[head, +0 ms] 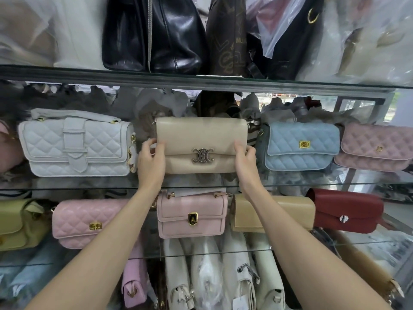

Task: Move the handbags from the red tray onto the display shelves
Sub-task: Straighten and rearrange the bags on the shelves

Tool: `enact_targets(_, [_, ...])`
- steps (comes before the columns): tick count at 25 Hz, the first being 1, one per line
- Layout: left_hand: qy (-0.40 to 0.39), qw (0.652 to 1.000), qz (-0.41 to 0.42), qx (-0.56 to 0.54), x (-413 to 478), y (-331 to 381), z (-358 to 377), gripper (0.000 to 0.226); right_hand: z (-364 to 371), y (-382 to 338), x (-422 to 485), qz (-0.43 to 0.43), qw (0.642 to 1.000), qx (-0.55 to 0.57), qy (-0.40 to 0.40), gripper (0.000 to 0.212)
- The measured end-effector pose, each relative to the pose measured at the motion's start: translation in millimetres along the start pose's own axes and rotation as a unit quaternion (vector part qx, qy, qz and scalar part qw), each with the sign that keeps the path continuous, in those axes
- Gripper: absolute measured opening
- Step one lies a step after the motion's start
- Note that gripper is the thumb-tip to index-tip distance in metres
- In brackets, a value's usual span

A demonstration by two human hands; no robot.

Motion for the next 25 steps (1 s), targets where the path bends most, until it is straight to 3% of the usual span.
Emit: enact_targets(25, [0.039,0.999,-0.002,0.003,-7.1,7.6,-2.3,0.028,-0.4,3.3,2.6,-0.014,1.0,-0.015,-0.005,0.044])
Point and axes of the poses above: each hand's wrist, its own x-axis towards the middle knuckle, its own z-axis out of the palm, y = z × x, the point moved 7 cm from there along x, towards the middle knuckle, and after that the axes turned 6 degrees about -y, right-handed, at the moved point
